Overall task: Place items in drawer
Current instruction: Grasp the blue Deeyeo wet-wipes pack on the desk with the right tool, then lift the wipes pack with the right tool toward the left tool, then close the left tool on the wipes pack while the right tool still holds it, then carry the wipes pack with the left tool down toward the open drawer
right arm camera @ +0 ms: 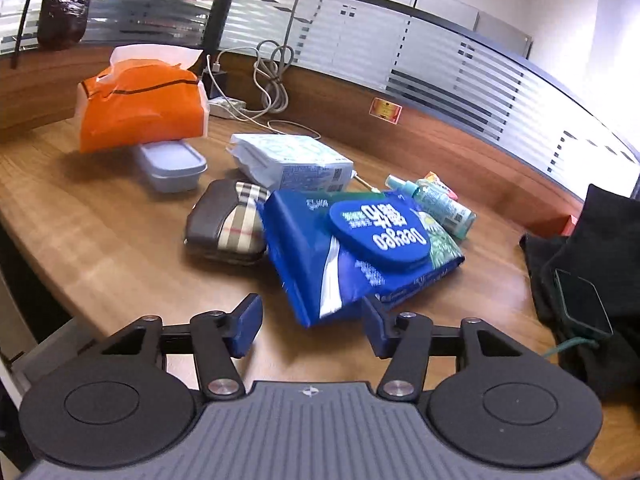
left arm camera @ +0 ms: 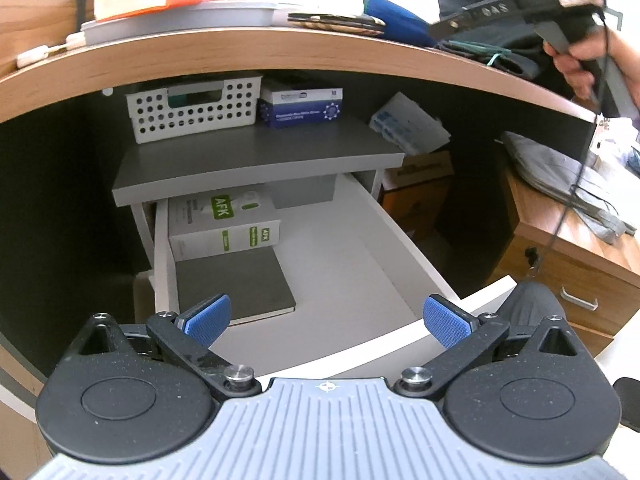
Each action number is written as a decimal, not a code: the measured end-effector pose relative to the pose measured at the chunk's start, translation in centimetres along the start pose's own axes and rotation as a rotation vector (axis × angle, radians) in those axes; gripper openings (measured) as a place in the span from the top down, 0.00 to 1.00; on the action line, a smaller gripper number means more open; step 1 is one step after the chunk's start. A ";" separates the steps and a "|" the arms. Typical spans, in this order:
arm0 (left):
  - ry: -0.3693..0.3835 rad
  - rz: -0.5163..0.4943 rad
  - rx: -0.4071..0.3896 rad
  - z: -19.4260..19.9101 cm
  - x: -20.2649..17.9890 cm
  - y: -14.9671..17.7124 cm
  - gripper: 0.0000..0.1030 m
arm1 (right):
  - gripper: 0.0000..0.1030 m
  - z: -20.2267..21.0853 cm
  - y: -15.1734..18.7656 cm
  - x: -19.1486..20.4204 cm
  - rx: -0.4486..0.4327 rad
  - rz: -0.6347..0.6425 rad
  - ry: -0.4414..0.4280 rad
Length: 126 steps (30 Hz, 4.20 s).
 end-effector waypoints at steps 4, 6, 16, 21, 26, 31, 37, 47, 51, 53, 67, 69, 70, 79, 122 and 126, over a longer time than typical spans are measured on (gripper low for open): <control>0.003 -0.002 0.010 -0.4 -0.2 -0.1 0.00 | 0.45 -1.6 -0.8 -0.1 0.007 0.038 0.027; 0.007 0.002 0.016 -0.6 -0.2 -0.2 0.00 | 0.52 -2.4 -1.2 -0.1 0.010 0.057 0.041; 0.069 0.048 -0.019 -0.7 -0.4 -1.8 0.00 | 0.97 -2.0 -1.3 -0.2 -0.010 0.024 0.005; 0.111 0.039 -0.031 -0.4 -0.8 -3.3 0.00 | 0.98 -0.4 -0.5 -0.5 -0.008 -0.003 -0.044; 0.128 -0.014 -0.048 0.3 -1.9 -5.2 0.00 | 0.98 2.1 0.9 -0.4 -0.003 -0.009 -0.081; 0.144 -0.068 -0.057 0.7 -3.1 -7.4 0.00 | 0.97 5.1 2.6 0.0 0.001 -0.013 -0.117; 0.184 -0.116 -0.079 0.8 -4.8 -9.7 0.00 | 0.97 8.3 4.4 0.2 0.011 -0.013 -0.140; 0.304 -0.154 -0.136 1.7 -7.0 -14.4 0.00 | 0.65 11.1 5.7 0.1 -0.030 0.011 -0.191; 0.324 -0.155 -0.152 1.7 -7.2 -16.6 0.00 | 0.57 11.8 5.3 -1.0 -0.065 -0.038 -0.230; 0.337 -0.148 -0.161 1.7 -7.2 -17.7 0.00 | 0.55 12.0 5.0 -1.7 -0.077 -0.065 -0.237; 0.433 -0.057 -0.168 -3.0 -7.1 -23.6 0.11 | 0.46 8.7 5.1 -7.7 -0.066 -0.259 -0.225; 0.437 -0.046 -0.162 -3.9 -7.1 -24.0 0.13 | 0.41 8.0 5.3 -8.2 -0.067 -0.273 -0.235; 0.439 -0.040 -0.160 -4.3 -7.1 -24.3 0.15 | 0.41 7.7 5.4 -8.4 -0.067 -0.279 -0.238; 0.463 0.040 -0.118 -7.5 -6.7 -25.0 0.33 | 0.34 4.7 5.4 -9.4 -0.073 -0.335 -0.304; 0.511 0.093 -0.144 -3.1 -7.5 -20.9 0.37 | 0.42 9.9 7.1 -5.5 -0.148 -0.506 -0.499; 0.479 0.090 -0.172 -0.6 -7.8 -19.2 0.37 | 0.42 11.6 7.8 -3.4 -0.169 -0.509 -0.512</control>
Point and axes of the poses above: each gripper's, at about its wrist camera, not at the fingertips, and z roughly against the way its jaws point, x to its left, y to its underside, the point moved 3 cm from there along -z, roughly the way its jaws point, and after that the axes turned 3 degrees about x, right-handed, at the moved point
